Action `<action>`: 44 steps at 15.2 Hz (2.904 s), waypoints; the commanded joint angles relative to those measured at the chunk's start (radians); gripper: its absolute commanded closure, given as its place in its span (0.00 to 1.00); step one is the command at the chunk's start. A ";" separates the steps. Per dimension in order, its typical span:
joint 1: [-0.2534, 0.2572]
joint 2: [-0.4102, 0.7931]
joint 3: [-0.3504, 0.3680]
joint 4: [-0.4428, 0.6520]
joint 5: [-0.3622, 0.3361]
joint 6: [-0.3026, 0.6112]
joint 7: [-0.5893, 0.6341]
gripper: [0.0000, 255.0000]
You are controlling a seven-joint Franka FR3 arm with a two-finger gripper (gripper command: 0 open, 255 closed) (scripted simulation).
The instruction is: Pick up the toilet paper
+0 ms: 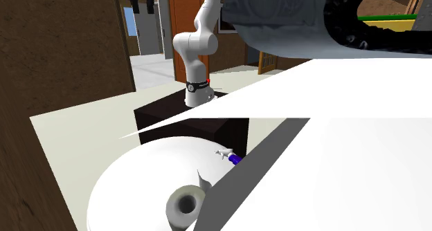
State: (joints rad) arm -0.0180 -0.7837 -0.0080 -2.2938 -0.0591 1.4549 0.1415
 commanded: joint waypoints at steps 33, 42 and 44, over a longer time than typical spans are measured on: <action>0.166 0.963 0.363 0.290 0.018 0.570 0.499 0.00; 0.279 1.320 0.357 0.608 -0.082 0.570 0.613 0.00; 0.310 1.402 0.351 0.698 -0.099 0.556 0.628 0.00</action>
State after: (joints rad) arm 0.2731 0.5720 0.3457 -1.6470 -0.1476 2.0186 0.7579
